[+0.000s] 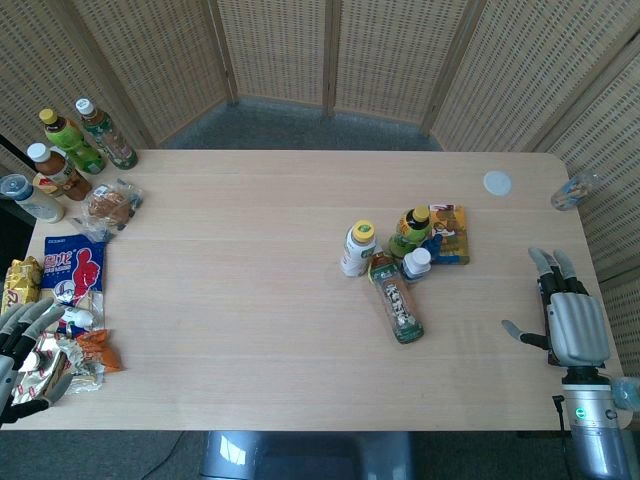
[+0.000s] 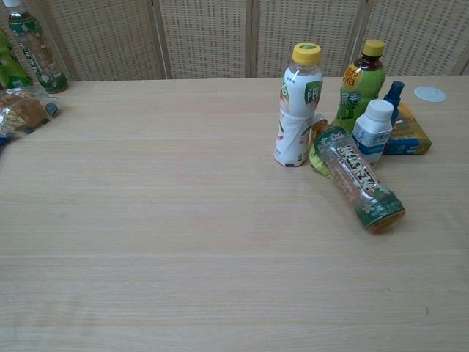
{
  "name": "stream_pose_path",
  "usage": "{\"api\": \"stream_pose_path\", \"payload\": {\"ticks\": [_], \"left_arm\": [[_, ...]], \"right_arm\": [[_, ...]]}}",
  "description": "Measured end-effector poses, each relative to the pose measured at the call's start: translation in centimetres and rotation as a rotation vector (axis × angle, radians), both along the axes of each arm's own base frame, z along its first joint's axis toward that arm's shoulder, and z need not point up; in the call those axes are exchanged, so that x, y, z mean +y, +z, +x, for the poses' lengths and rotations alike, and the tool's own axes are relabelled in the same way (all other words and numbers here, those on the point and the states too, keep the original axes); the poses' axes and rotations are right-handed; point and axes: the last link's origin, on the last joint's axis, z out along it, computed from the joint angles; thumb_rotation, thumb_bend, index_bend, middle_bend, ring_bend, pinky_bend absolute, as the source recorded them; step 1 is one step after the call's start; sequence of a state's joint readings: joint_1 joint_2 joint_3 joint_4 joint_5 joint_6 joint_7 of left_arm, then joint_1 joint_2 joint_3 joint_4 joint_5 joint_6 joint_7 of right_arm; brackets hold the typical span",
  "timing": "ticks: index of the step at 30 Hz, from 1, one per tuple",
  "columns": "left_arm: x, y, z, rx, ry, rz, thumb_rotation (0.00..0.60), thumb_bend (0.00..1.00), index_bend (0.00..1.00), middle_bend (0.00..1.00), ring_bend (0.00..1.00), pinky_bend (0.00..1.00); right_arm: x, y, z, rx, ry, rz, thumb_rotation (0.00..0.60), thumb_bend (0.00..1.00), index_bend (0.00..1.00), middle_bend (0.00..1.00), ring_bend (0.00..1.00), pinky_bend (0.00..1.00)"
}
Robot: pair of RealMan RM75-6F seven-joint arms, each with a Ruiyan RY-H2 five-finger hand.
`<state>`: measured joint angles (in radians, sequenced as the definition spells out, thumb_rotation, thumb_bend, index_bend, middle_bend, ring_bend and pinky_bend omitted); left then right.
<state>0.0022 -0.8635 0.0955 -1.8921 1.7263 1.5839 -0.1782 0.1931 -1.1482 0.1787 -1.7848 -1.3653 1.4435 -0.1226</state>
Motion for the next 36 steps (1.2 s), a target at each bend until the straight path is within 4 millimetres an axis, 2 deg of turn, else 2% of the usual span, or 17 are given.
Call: {"api": "stream_pose_path", "payload": {"ticks": [17, 26, 31, 36], "left_arm": [[0.7, -0.3, -0.2, -0.01, -0.005, -0.005, 0.6, 0.35, 0.12, 0.06, 0.0, 0.0], [0.8, -0.4, -0.2, -0.008, 0.005, -0.01, 0.6, 0.35, 0.12, 0.06, 0.0, 0.0], [0.9, -0.5, 0.1, -0.002, 0.005, -0.01, 0.6, 0.35, 0.12, 0.06, 0.0, 0.0], [1.0, -0.5, 0.4, 0.003, 0.004, -0.012, 0.6, 0.35, 0.12, 0.06, 0.0, 0.0]], "right_arm": [[-0.2, -0.5, 1.2, -0.031, 0.013, 0.034, 0.6, 0.0, 0.0, 0.0, 0.0, 0.29], [-1.6, -1.9, 2.0, -0.024, 0.09, 0.146, 0.6, 0.0, 0.0, 0.0, 0.0, 0.28], [-2.5, -3.0, 2.5, 0.003, 0.144, 0.216, 0.6, 0.0, 0.0, 0.0, 0.0, 0.17], [-3.3, -3.8, 2.6, 0.008, 0.197, 0.264, 0.6, 0.0, 0.0, 0.0, 0.0, 0.15]]}}
